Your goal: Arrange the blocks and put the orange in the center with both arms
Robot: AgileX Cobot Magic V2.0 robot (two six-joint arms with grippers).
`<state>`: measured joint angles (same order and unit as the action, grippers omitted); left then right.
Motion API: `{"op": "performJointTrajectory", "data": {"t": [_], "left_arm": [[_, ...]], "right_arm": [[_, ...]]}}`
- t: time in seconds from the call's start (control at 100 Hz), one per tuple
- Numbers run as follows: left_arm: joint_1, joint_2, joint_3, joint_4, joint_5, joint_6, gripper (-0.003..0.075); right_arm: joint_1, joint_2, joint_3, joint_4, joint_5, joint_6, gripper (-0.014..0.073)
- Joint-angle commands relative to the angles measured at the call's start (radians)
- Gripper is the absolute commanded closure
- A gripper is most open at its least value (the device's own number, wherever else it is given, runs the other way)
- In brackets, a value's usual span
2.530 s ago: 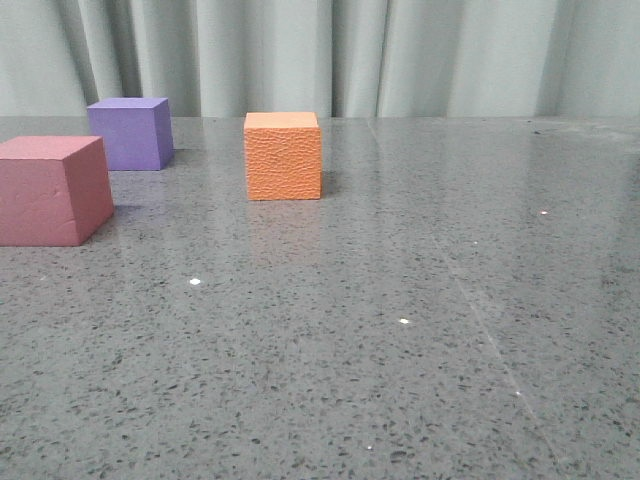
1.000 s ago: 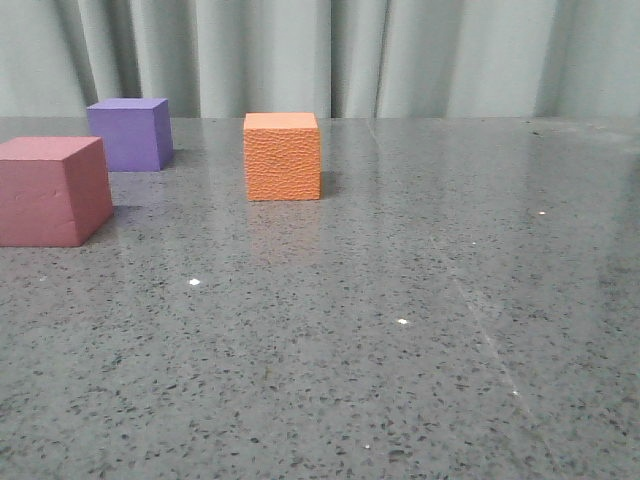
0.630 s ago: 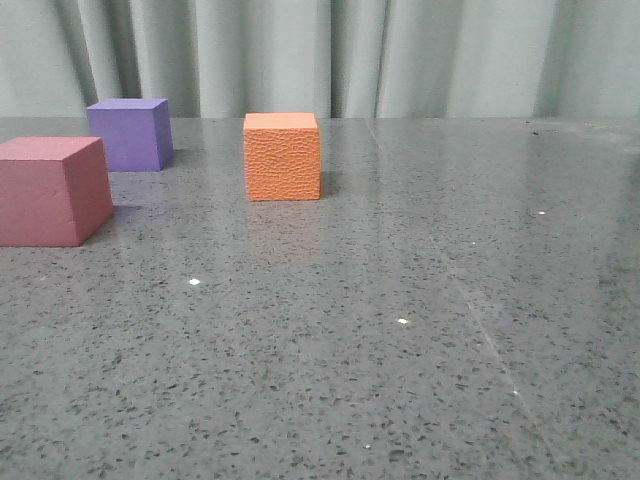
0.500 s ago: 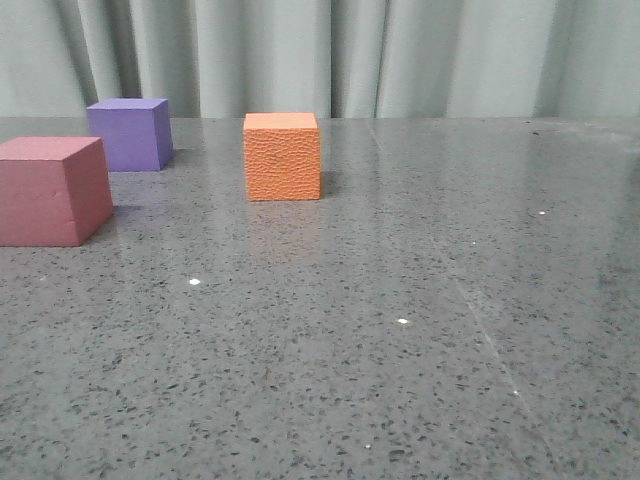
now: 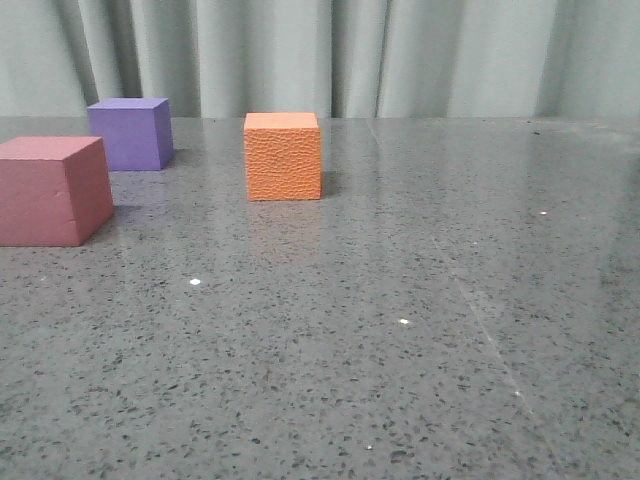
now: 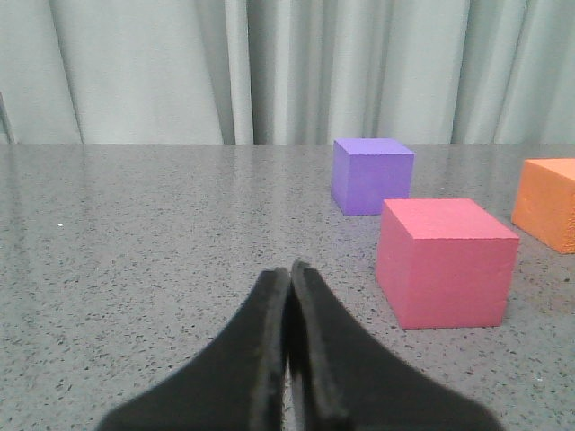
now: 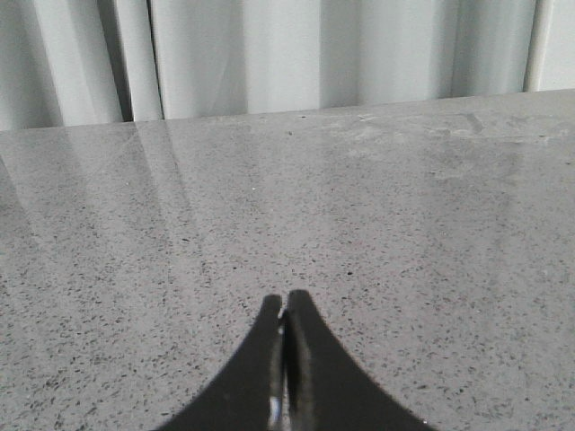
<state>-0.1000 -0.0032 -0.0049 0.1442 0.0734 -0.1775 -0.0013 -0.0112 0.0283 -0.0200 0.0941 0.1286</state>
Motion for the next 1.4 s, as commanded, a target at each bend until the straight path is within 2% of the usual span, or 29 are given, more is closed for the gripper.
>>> {"op": "performJointTrajectory", "data": {"t": [0.0, 0.5, 0.8, 1.05, 1.23, 1.39], "left_arm": [[0.0, -0.033, 0.054, -0.001, -0.089, -0.002, 0.073], [0.0, -0.033, 0.054, -0.001, -0.094, -0.002, 0.073], [0.0, -0.033, 0.033, -0.009, -0.34, -0.002, 0.073], [0.0, 0.07, -0.223, -0.085, -0.128, -0.002, 0.073], [0.0, 0.293, -0.516, -0.083, 0.09, -0.002, 0.073], [0.0, 0.516, -0.786, -0.085, 0.346, -0.002, 0.073]], "right_arm": [[-0.007, -0.022, -0.015, 0.001, -0.085, -0.011, 0.0661], [-0.007, -0.022, -0.015, 0.001, -0.085, -0.011, 0.0661], [-0.007, -0.022, -0.015, 0.001, -0.085, -0.011, 0.0661], [-0.007, -0.022, -0.015, 0.001, -0.085, -0.011, 0.0661], [-0.007, -0.022, -0.015, 0.001, -0.085, -0.011, 0.0661], [-0.007, -0.022, -0.015, 0.001, -0.085, -0.011, 0.0661]]}}
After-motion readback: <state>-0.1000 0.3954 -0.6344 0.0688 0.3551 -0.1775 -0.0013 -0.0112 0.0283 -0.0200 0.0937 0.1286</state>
